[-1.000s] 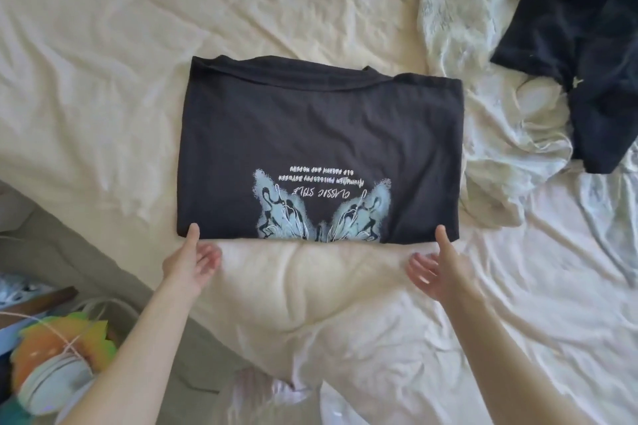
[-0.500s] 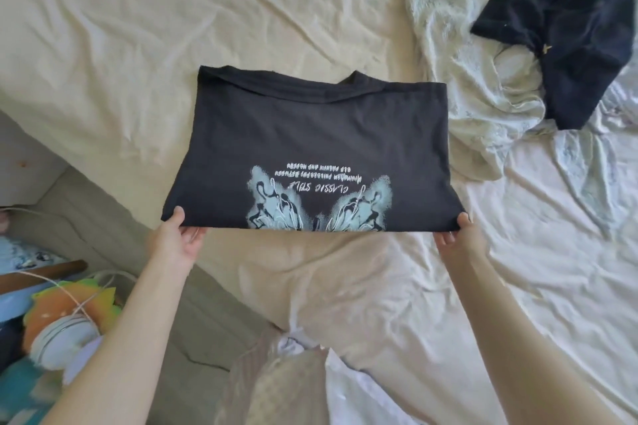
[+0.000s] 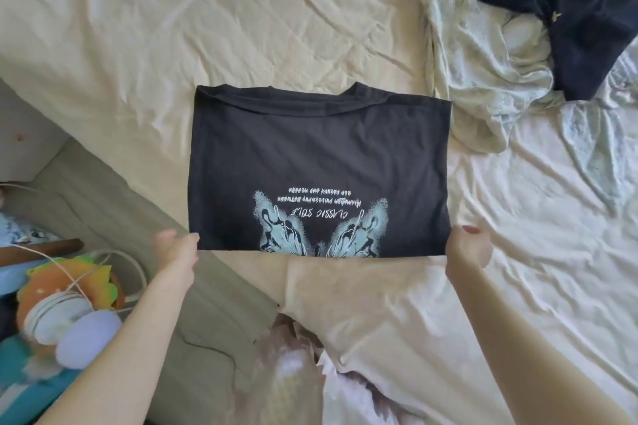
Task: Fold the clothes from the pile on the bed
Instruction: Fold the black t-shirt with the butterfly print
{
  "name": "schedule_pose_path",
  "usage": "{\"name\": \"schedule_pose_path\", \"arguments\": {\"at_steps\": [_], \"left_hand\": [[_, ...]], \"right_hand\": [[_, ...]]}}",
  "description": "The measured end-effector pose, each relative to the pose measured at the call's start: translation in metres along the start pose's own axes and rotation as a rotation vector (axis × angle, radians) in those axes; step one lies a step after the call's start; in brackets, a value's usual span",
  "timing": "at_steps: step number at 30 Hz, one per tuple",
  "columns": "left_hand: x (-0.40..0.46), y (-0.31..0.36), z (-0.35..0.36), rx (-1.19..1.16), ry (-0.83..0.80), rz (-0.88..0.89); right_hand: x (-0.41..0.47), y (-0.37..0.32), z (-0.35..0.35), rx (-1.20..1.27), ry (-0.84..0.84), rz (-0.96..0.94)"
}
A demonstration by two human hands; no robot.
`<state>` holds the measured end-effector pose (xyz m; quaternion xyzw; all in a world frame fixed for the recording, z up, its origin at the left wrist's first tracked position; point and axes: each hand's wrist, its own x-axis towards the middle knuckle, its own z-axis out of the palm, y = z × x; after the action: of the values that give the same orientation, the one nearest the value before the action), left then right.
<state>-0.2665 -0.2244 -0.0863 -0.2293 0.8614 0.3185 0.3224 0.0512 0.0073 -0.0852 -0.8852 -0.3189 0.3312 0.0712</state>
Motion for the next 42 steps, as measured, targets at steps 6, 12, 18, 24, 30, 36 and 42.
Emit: {"name": "schedule_pose_path", "arguments": {"at_steps": [6, 12, 18, 24, 30, 36, 42], "left_hand": [[-0.009, 0.045, 0.053, 0.767, -0.049, 1.121], [0.026, 0.089, 0.125, 1.097, -0.137, 1.358], [0.067, 0.148, 0.125, 1.087, -0.059, 1.337], [0.070, 0.120, 0.075, 0.998, -0.053, 1.149], [0.059, 0.033, 0.031, 0.619, -0.184, 0.866], [0.051, -0.024, 0.017, -0.047, -0.339, -0.034], [0.057, -0.041, 0.025, -0.537, -0.425, -0.472]], "right_hand": [[-0.015, -0.060, 0.042, -0.381, -0.106, -0.975], [-0.015, -0.111, 0.118, -0.693, -0.137, -1.280], [-0.008, -0.153, 0.143, -0.660, -0.248, -1.234], [-0.044, -0.115, 0.132, -0.649, -0.249, -1.215], [-0.113, 0.005, 0.123, -0.735, -0.343, -1.291], [-0.131, 0.052, 0.115, -0.852, -0.331, -1.271], [-0.125, 0.053, 0.115, -0.922, -0.338, -1.276]]}}
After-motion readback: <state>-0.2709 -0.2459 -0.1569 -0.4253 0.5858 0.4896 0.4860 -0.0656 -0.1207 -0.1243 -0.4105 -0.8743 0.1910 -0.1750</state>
